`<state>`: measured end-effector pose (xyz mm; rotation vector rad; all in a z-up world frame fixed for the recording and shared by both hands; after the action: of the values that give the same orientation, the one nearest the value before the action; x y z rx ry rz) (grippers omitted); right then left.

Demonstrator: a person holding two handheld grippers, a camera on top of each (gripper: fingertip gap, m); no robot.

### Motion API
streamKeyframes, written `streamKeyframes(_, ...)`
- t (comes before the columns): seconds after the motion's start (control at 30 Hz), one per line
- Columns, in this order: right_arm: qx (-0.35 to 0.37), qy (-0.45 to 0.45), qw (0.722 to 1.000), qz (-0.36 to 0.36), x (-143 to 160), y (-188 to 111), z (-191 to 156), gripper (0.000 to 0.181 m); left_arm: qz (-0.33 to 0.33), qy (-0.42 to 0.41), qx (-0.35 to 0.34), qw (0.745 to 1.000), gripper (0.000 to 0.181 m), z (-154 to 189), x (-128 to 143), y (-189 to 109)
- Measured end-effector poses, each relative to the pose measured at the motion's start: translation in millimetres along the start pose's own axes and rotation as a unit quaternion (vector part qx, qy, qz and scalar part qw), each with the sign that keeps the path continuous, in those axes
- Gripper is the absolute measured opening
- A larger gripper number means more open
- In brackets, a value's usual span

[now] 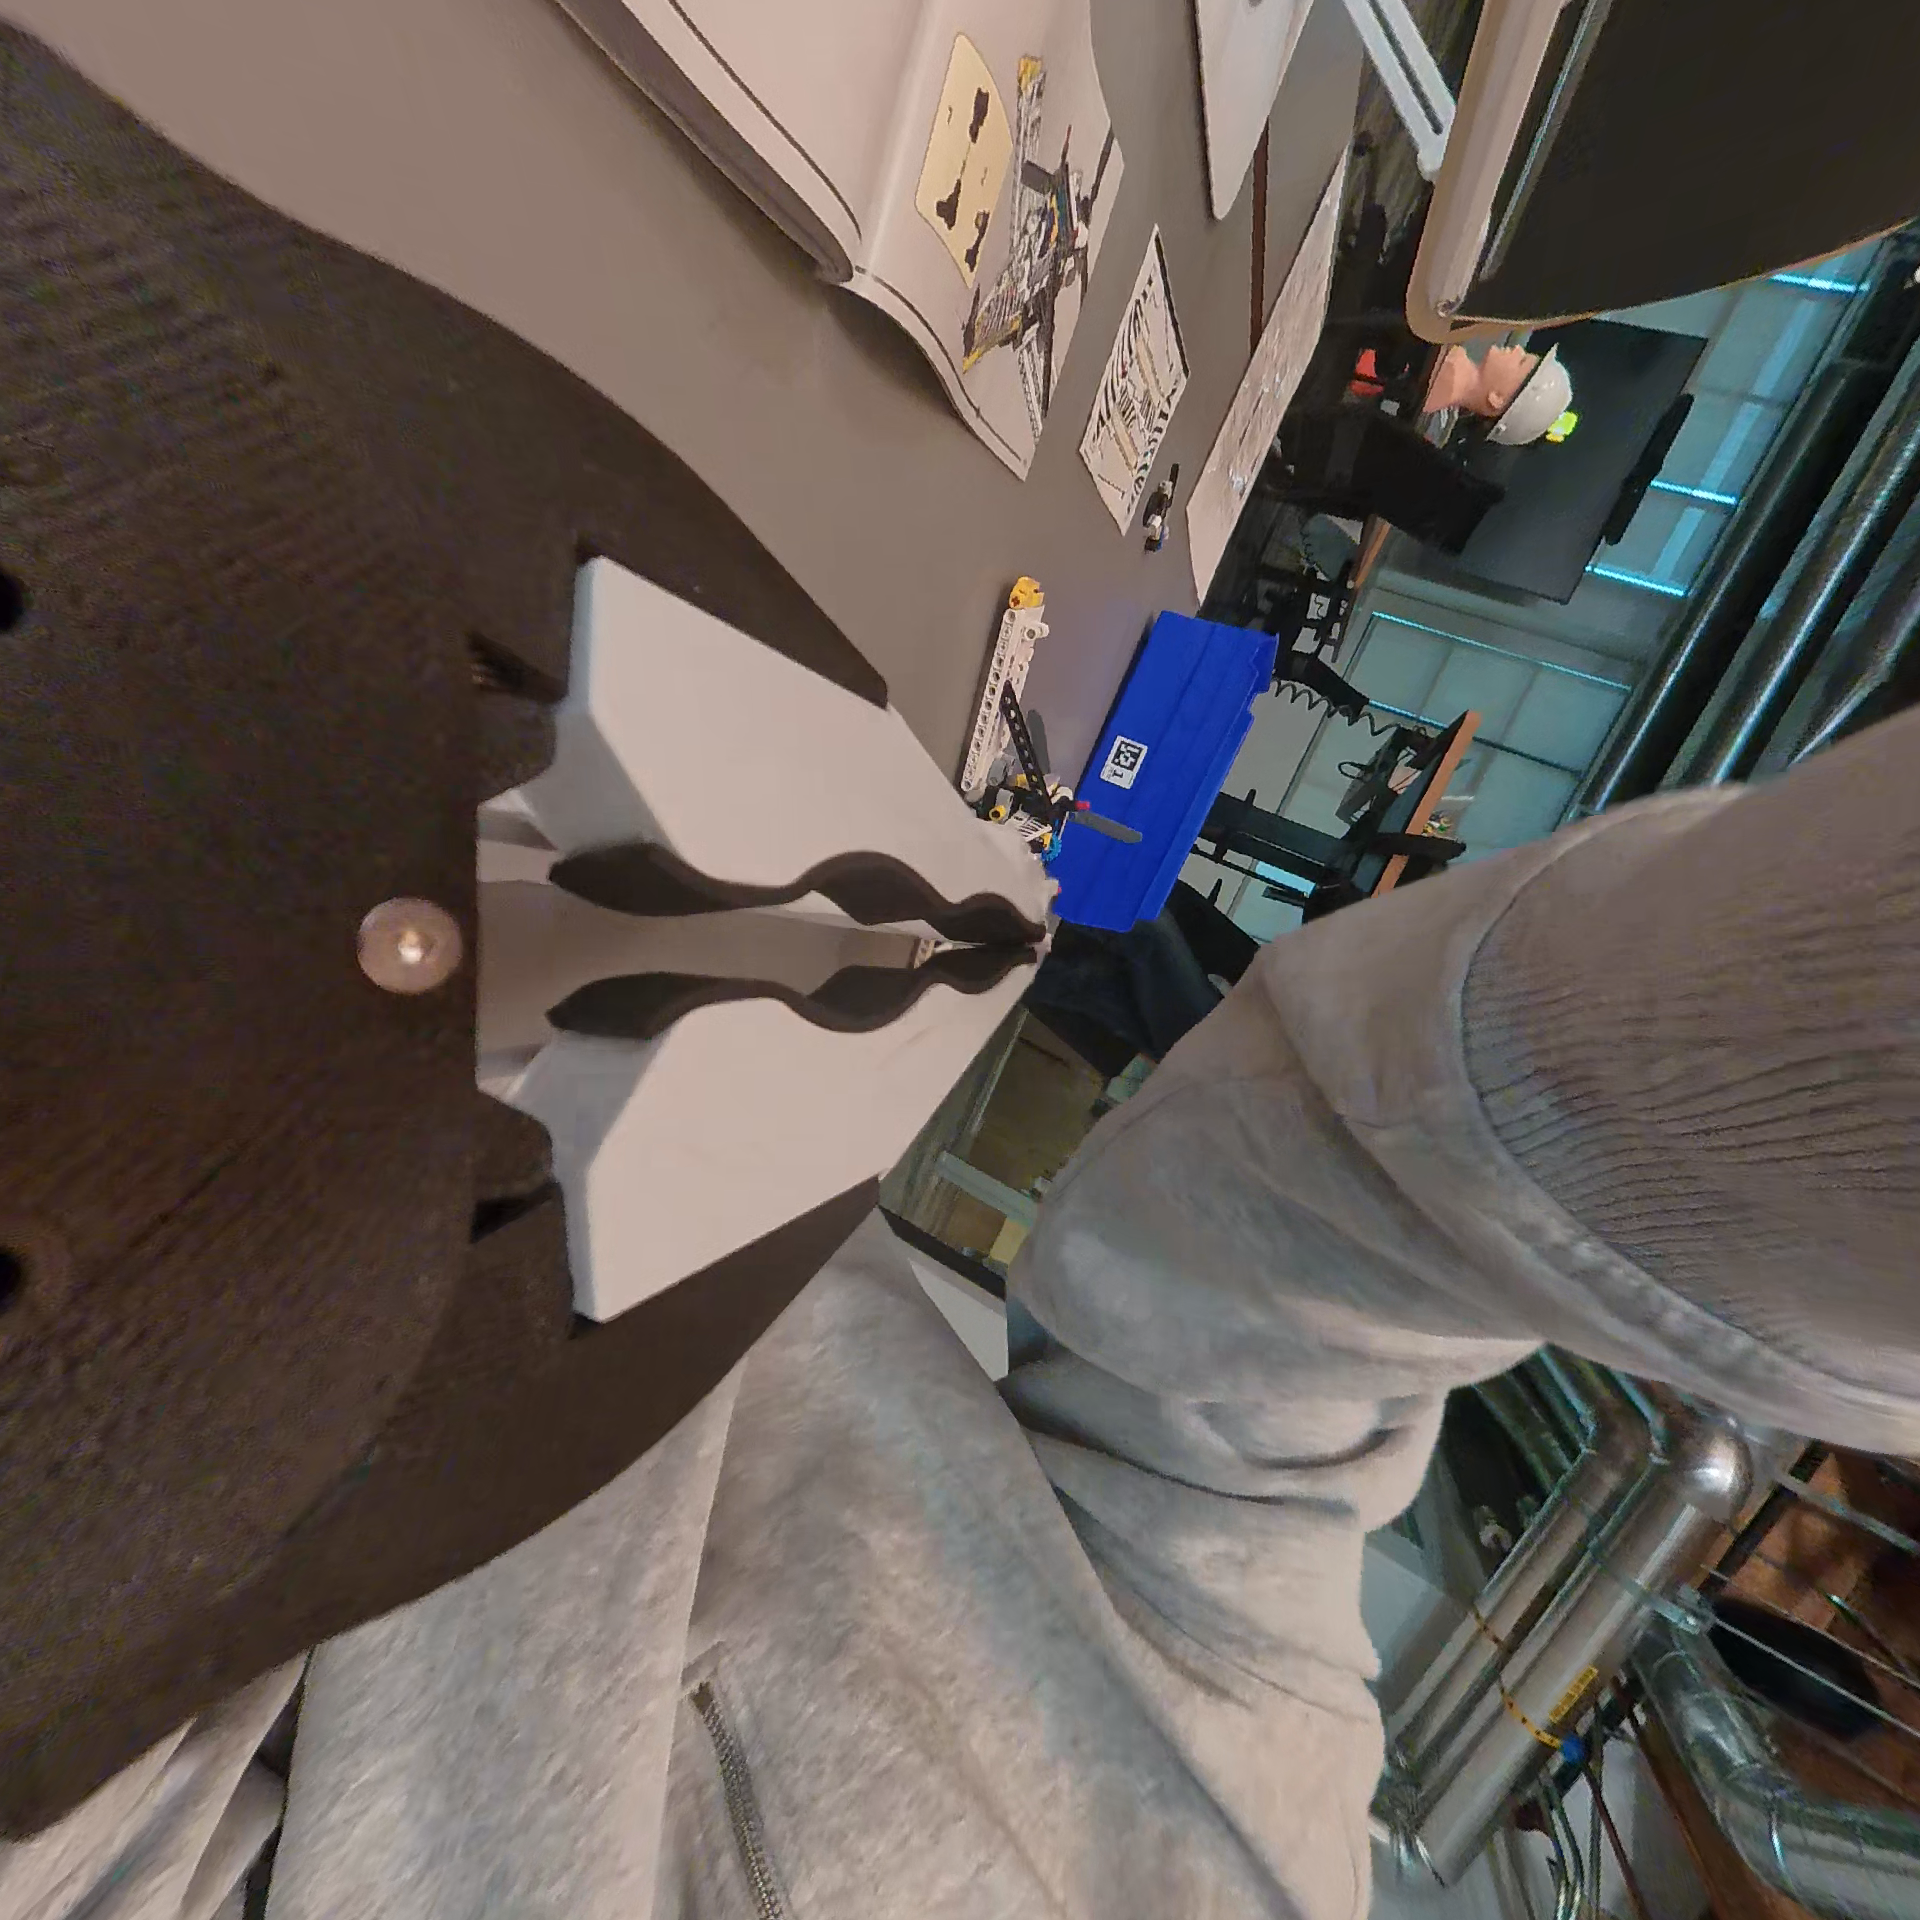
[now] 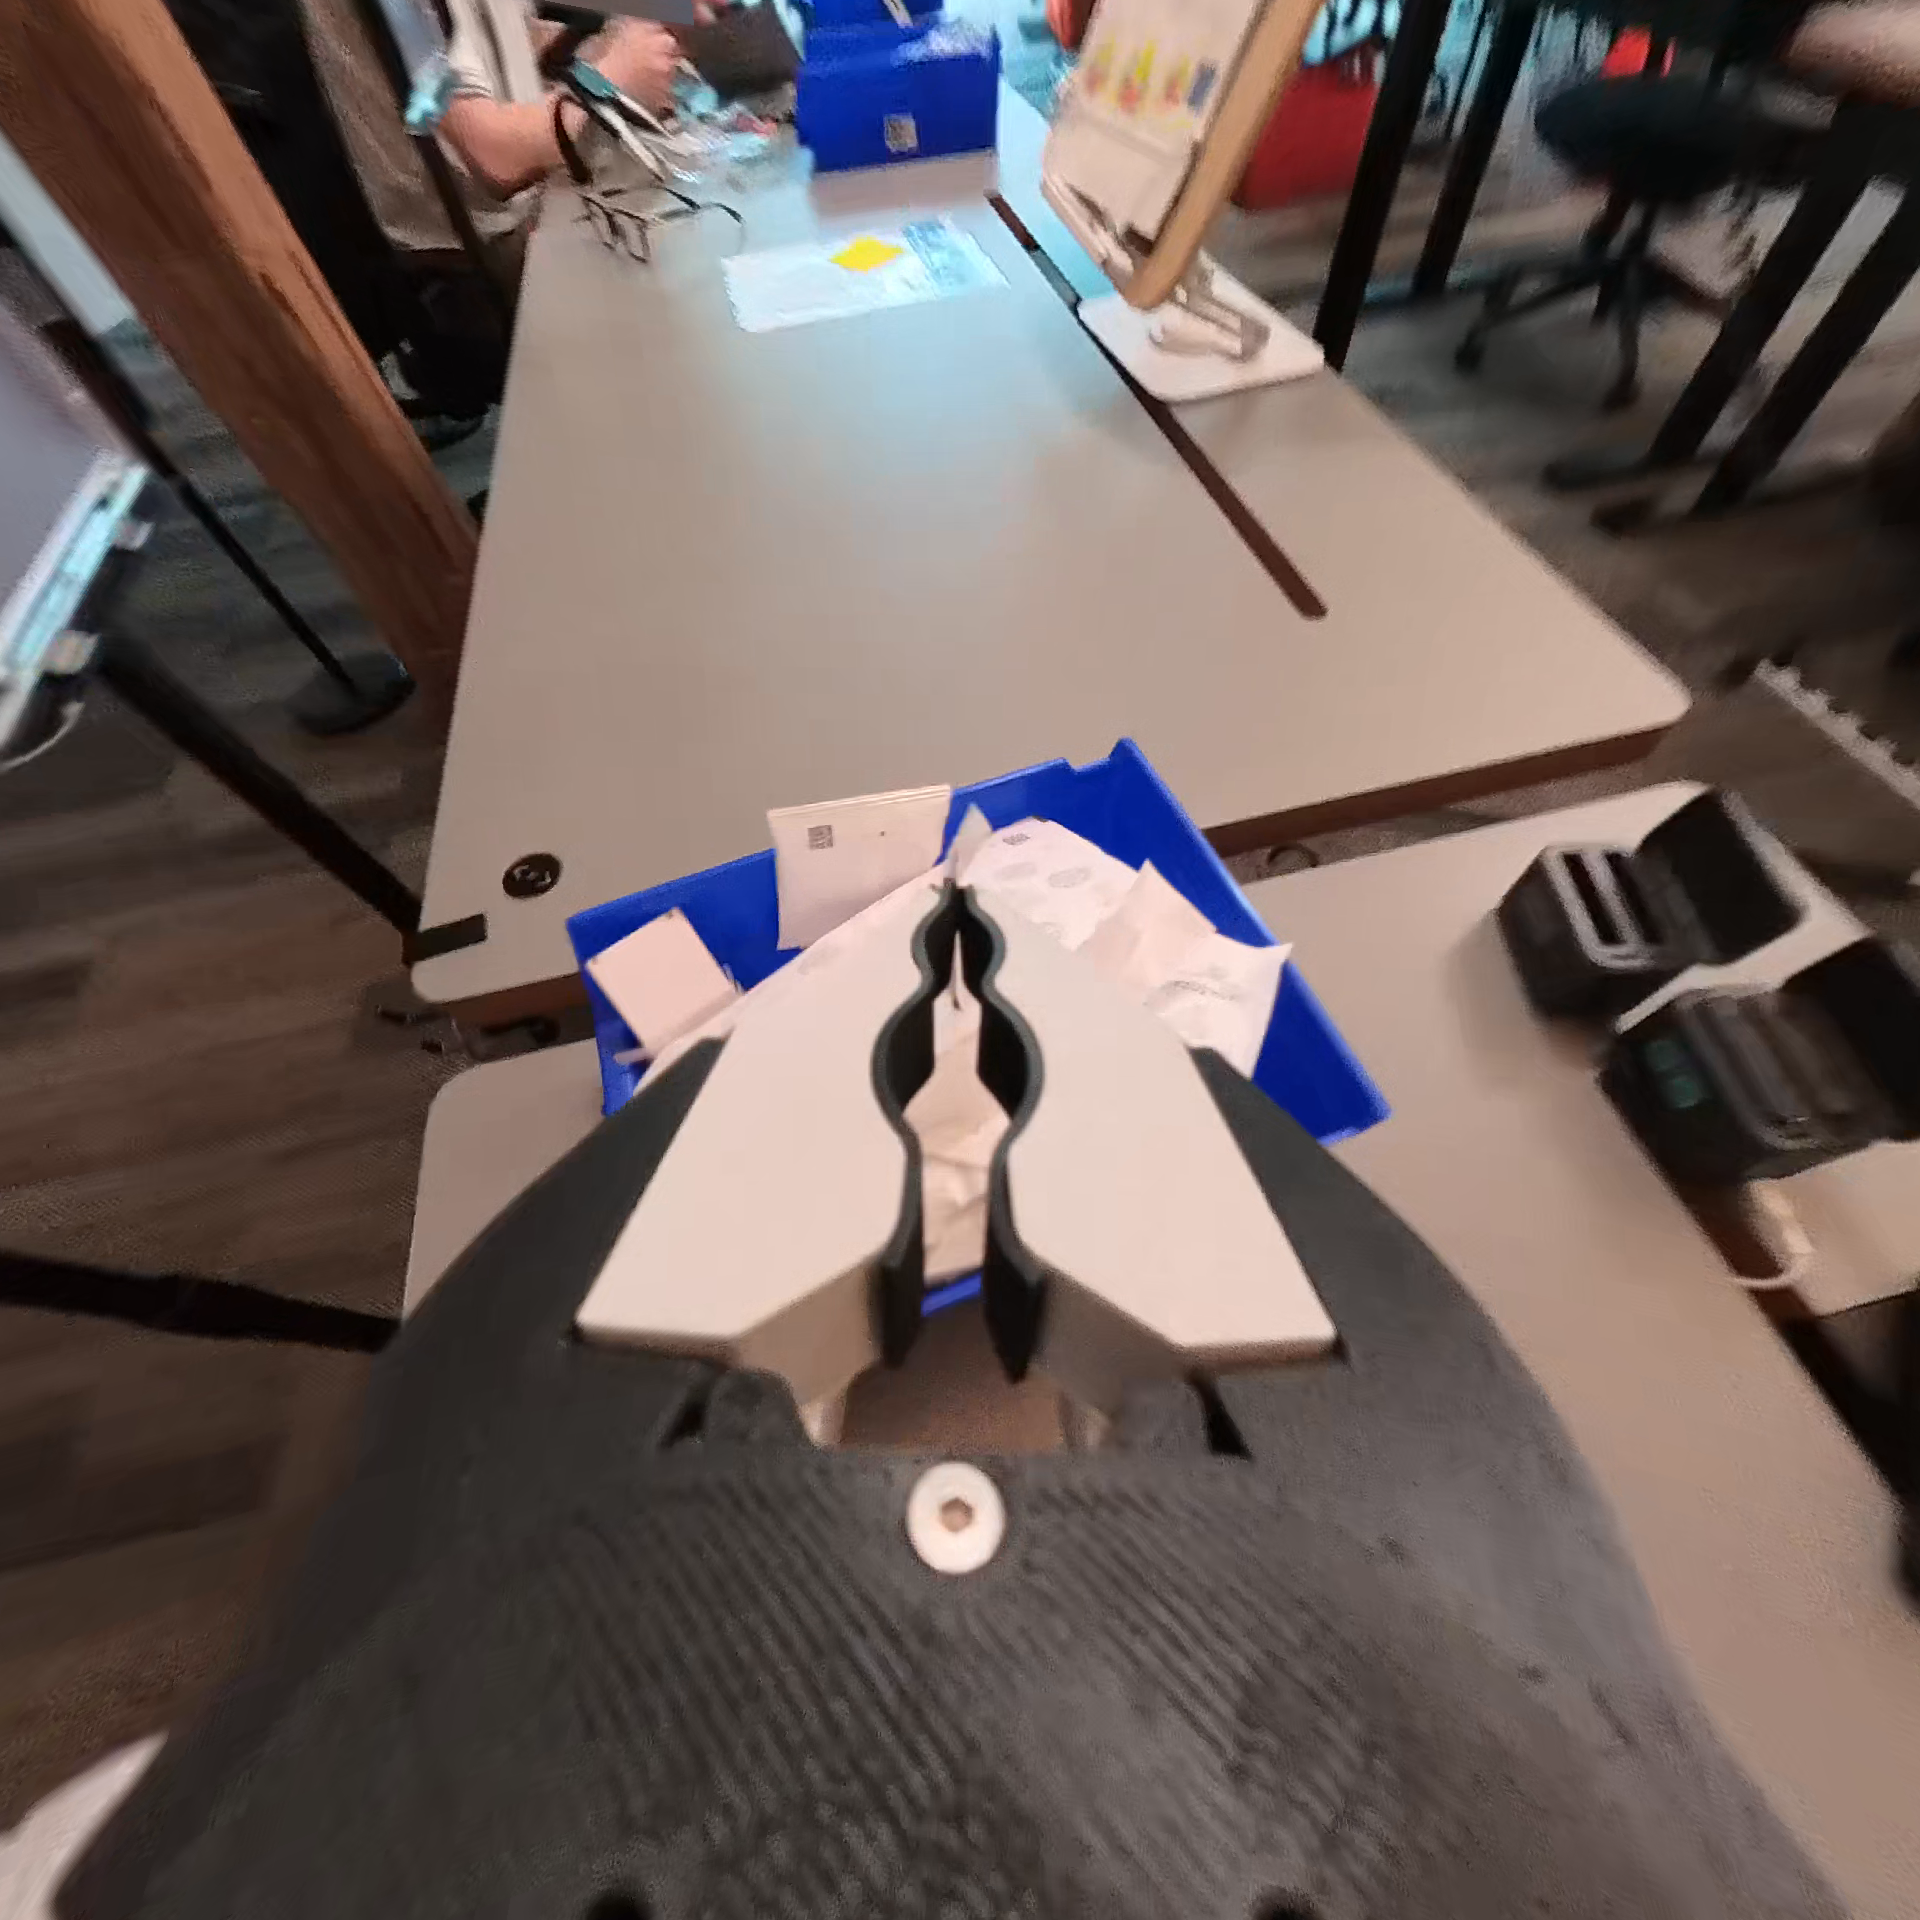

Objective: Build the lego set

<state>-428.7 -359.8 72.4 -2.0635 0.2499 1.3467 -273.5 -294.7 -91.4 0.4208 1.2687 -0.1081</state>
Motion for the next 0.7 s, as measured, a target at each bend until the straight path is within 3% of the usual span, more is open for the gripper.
streamKeyframes(0.1, -0.001, 0.058, 0.998, -0.027, 7, 44, 10, 0.0, 0.002, -0.003, 0.007, 1.0, 0.0, -1, 1, 1)
streamKeyframes(0.17, -0.045, 0.102, 0.992, -0.064, 20, 64, 5, 0.0, 0.002, -0.005, 0.01, 1.0, 0.0, -1, 1, 1)
streamKeyframes(0.23, -0.101, 0.143, 0.973, -0.152, 41, 75, -3, 0.023, 0.003, -0.007, 0.01, 1.0, 0.0, -1, 1, 0)
streamKeyframes(0.33, -0.147, 0.142, 0.947, -0.247, 62, 72, -9, 0.033, 0.003, -0.008, 0.009, 1.0, 0.0, -1, 0, -1)
streamKeyframes(0.5, -0.122, 0.076, 0.968, -0.207, 56, 17, 0, 0.039, 0.003, -0.01, 0.012, 1.0, 0.0, -2, 1, -1)
streamKeyframes(0.6, -0.09, 0.014, 0.981, -0.171, 53, -40, 4, 0.04, 0.005, -0.007, 0.006, 1.0, 0.0, -2, 1, -2)
streamKeyframes(0.7, -0.056, -0.059, 0.986, -0.145, 72, -104, 5, 0.031, 0.006, -0.009, 0.005, 1.0, 0.0, -3, 1, -3)
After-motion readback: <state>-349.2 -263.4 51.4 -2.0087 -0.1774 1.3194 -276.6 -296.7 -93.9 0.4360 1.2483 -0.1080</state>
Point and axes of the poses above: each gripper's, where its closed fingertips meet, y out along the fingers, x out of its underside, z = x × y across the jaws, the point moved 8 cm from there along -y, back along the fingers, and after that the axes turned 12 degrees about y, right-handed, at the moved point
